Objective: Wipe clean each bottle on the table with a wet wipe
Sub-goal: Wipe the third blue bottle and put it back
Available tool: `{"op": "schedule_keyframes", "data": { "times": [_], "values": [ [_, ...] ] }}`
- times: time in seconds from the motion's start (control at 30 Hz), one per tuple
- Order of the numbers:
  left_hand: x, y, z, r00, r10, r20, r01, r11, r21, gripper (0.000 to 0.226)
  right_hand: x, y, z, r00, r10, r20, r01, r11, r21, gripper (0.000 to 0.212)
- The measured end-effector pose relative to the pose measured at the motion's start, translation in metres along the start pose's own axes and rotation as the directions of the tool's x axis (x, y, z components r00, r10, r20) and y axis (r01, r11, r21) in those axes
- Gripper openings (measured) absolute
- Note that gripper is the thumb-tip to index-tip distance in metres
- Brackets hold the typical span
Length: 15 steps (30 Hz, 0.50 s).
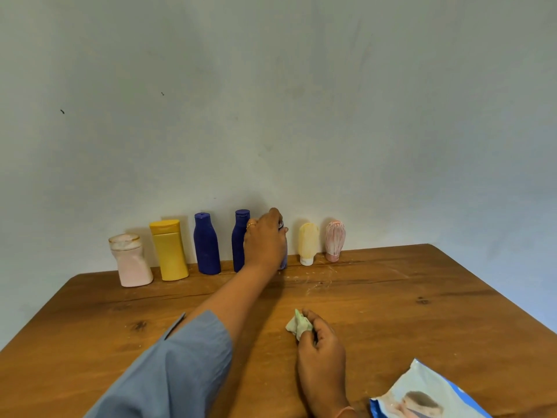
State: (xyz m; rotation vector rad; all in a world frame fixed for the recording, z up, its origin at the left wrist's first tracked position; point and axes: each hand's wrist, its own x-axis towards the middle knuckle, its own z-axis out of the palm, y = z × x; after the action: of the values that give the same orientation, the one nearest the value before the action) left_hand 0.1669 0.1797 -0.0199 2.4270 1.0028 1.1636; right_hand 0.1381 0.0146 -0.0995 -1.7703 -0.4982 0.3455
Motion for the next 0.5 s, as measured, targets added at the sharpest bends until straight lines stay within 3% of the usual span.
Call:
{"op": "schedule_keyframes", "data": {
  "times": [0.1,0.23,0.4,0.5],
  "values": [
    [-0.016,0.000,-0.023,1.000,0.002,0.020,-0.001,0.997,-0.081,0.027,-0.004,0.001,-0.001,1.000,0.010,-0.013,-0.009,0.999,0.042,0.039],
    [-0.058,-0.002,-0.071,0.984,-0.150,0.094,0.169,0.956,-0.239,0.039,-0.012,0.000,-0.008,1.000,0.032,0.002,-0.032,0.996,0.083,0.038],
    [-0.151,-0.011,-0.144,0.938,-0.329,0.112,0.345,0.847,-0.404,0.026,-0.034,0.003,-0.028,0.999,0.006,0.033,-0.011,0.989,0.148,0.023],
    [-0.210,-0.015,-0.175,0.880,-0.457,0.126,0.445,0.704,-0.554,0.025,-0.051,0.007,-0.042,1.000,0.025,0.014,-0.028,0.977,0.213,0.022]
  ]
}}
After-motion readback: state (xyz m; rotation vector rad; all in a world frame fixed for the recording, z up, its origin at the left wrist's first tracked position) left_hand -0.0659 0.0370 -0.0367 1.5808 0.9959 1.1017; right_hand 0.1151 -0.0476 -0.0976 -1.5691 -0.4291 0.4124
